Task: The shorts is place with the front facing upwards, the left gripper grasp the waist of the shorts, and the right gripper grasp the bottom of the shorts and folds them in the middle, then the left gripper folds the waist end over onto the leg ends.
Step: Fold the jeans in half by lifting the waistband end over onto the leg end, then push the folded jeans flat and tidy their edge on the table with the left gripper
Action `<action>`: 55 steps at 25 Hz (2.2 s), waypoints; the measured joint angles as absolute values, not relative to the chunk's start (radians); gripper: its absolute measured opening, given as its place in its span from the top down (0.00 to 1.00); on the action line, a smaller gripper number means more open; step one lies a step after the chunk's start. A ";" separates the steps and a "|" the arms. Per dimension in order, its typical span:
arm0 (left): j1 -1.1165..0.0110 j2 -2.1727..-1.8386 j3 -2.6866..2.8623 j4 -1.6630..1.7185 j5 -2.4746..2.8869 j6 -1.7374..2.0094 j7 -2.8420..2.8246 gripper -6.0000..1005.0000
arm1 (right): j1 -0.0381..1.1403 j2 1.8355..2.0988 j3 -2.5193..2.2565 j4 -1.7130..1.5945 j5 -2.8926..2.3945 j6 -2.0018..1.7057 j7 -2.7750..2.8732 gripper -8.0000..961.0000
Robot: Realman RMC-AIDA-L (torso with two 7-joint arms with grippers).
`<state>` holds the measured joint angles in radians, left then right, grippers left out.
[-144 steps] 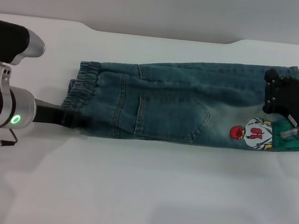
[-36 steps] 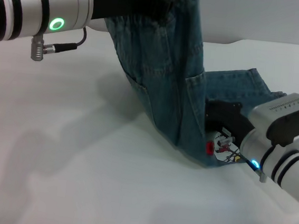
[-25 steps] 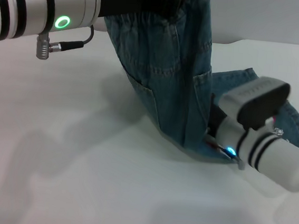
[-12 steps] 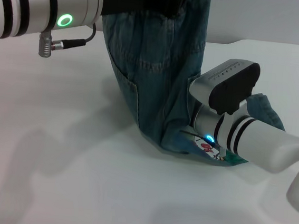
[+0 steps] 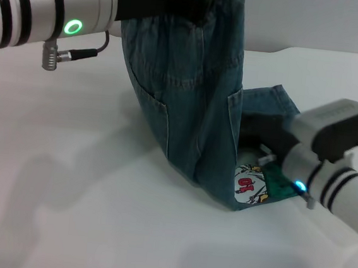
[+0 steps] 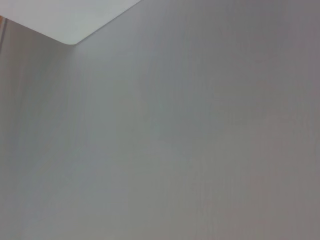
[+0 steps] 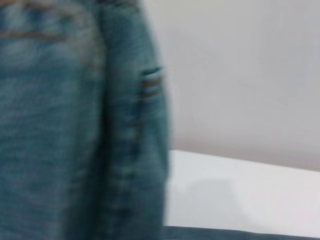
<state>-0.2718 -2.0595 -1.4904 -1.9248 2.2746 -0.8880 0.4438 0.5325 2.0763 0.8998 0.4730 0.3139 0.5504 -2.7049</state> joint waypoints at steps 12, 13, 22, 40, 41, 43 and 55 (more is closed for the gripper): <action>-0.278 -2.061 -1.413 -1.867 2.219 -0.806 0.483 0.95 | 0.379 2.072 1.173 0.371 0.308 0.816 -2.882 0.99; -0.278 -2.060 -1.398 -1.856 2.205 -0.793 0.492 0.95 | 0.368 2.071 1.201 0.350 0.307 0.849 -2.882 0.99; -0.293 -2.061 -1.262 -1.756 2.158 -0.652 0.522 0.95 | 0.255 2.049 1.315 0.317 0.303 0.966 -2.883 0.99; -0.459 -2.066 -1.058 -1.487 2.079 -0.475 0.538 0.76 | 0.234 2.042 1.331 0.295 0.299 1.010 -2.884 0.99; -0.459 -2.066 -1.058 -1.487 2.079 -0.472 0.538 0.72 | 0.232 2.042 1.331 0.294 0.299 1.012 -2.884 0.99; -0.455 -2.066 -1.058 -1.487 2.078 -0.458 0.538 0.65 | 0.225 2.042 1.329 0.294 0.296 1.036 -2.884 0.99; -0.326 -2.061 -1.010 -1.447 2.089 -0.192 0.631 0.26 | 0.149 2.045 1.336 0.290 0.201 1.237 -2.885 0.99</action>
<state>-0.3258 -2.0611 -1.0098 -1.4468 2.0891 -0.1924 0.6309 0.1487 2.0455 1.3363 0.2904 0.2012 1.2368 -2.8849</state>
